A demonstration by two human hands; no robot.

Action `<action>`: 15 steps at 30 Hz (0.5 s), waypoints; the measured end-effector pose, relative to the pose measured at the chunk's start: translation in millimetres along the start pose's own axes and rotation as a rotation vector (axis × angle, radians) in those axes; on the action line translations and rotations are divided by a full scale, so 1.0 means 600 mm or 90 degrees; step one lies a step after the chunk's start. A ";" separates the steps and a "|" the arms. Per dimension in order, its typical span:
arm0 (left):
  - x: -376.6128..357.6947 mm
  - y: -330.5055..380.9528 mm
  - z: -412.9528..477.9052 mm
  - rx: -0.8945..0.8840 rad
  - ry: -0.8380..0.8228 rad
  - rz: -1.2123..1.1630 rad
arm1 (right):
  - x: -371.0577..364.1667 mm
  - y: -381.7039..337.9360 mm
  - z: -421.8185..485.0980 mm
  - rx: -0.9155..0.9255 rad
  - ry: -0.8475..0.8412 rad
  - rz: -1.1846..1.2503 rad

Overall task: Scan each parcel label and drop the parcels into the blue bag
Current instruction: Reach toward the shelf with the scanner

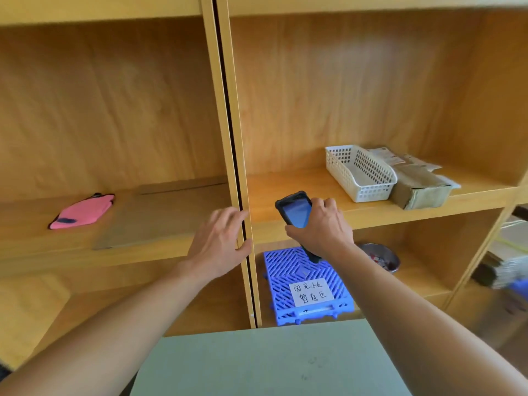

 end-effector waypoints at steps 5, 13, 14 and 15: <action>0.013 -0.017 0.053 -0.079 0.017 0.015 | 0.006 -0.030 0.072 -0.029 -0.026 -0.021; 0.016 -0.033 0.095 -0.163 0.028 -0.003 | -0.048 -0.097 0.182 -0.051 -0.068 -0.046; 0.010 -0.030 0.095 -0.173 0.019 -0.007 | -0.058 -0.103 0.191 -0.053 -0.076 -0.051; 0.004 -0.027 0.095 -0.184 0.011 -0.015 | -0.067 -0.108 0.199 -0.055 -0.086 -0.057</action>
Point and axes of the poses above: each hand's wrist, its own z-axis towards the middle knuckle, its own x-axis out of the back of the hand, y = z × x, the point moved 2 cm from there along z, towards the middle knuckle, and after that the axes turned 4 degrees about -x, right-handed, at the moved point
